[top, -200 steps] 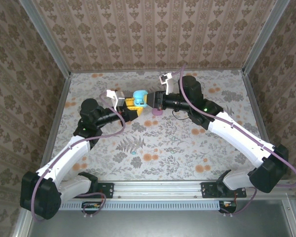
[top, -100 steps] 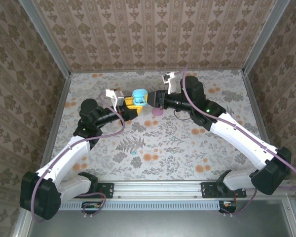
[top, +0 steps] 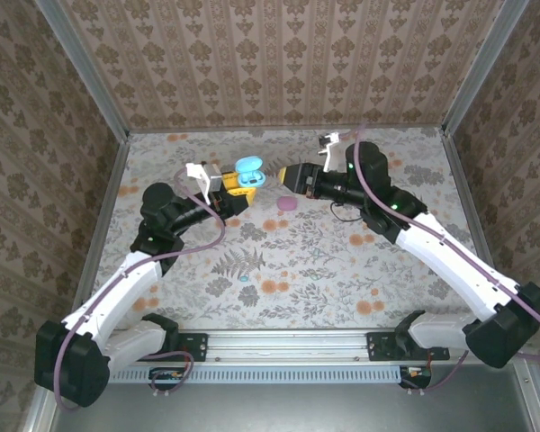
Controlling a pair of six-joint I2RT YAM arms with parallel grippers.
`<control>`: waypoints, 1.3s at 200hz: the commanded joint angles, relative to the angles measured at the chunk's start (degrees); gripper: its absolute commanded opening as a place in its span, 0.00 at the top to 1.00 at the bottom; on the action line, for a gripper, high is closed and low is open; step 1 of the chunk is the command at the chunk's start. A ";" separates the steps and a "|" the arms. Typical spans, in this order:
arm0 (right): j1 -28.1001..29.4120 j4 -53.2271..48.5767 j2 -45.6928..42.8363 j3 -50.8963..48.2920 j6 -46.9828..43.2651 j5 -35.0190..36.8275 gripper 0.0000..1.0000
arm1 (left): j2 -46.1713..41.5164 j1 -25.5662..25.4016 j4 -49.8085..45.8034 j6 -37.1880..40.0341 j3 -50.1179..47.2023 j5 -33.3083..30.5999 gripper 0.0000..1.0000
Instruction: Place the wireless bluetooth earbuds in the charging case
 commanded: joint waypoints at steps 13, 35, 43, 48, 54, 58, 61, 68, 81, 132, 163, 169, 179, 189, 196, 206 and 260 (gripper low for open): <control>-0.01 3.76 1.32 -2.57 5.64 -0.85 0.52 | -2.59 1.00 2.02 0.58 -0.94 -2.65 0.72; -0.09 -4.85 3.25 -3.81 5.19 7.45 0.53 | -4.33 2.56 1.63 0.15 -1.13 -4.43 0.72; -0.02 -6.28 5.05 -4.14 4.37 7.19 0.53 | -5.19 3.34 1.57 -0.16 -1.33 -5.20 0.72; 0.03 -7.27 6.21 -4.23 4.12 6.71 0.54 | -5.72 3.79 1.39 -0.31 -1.38 -5.23 0.72; 0.33 -8.42 9.02 -4.01 3.96 6.00 0.55 | -6.45 4.31 1.17 -0.44 -1.57 -7.14 0.72; 0.49 -9.10 10.42 -3.78 3.67 5.46 0.56 | -6.93 4.64 0.94 -0.53 -1.56 -7.54 0.72; 0.86 -9.46 11.43 -3.59 3.42 5.07 0.56 | -7.30 4.74 0.69 -0.49 -1.56 -7.86 0.72; 1.75 -10.40 13.95 -2.91 2.58 4.17 0.57 | -8.17 5.16 -0.08 -0.45 -1.47 -8.35 0.71; 3.86 -12.34 18.51 -0.90 0.93 2.82 0.58 | -9.82 5.63 -1.67 0.13 -1.12 -8.98 0.71; 12.52 -18.48 34.76 7.77 1.60 -0.86 0.59 | -15.51 5.90 -6.37 1.73 0.31 -11.72 0.71; 16.67 -20.16 40.48 12.07 1.78 -1.37 0.57 | -16.64 5.90 -7.37 2.19 1.16 -11.77 0.71; 17.35 -20.47 41.22 13.00 0.52 -1.13 0.57 | -16.75 5.90 -7.47 2.20 1.33 -11.70 0.71; 18.14 -20.75 41.97 13.90 -1.85 0.37 0.57 | -16.76 5.90 -7.66 2.32 1.66 -11.37 0.71; 18.67 -20.82 42.93 15.05 -4.31 0.84 0.58 | -16.82 5.90 -7.82 2.37 1.91 -11.09 0.71; 18.83 -21.41 43.90 16.16 -5.86 0.40 0.58 | -16.82 5.90 -7.87 2.37 2.04 -10.91 0.71; 19.04 -23.16 45.20 18.31 -8.07 -0.05 0.59 | -16.90 5.86 -8.05 2.41 2.14 -10.78 0.71; 20.70 -33.38 52.26 27.75 -22.30 1.15 0.60 | -17.13 5.81 -7.87 2.19 2.22 -10.68 0.71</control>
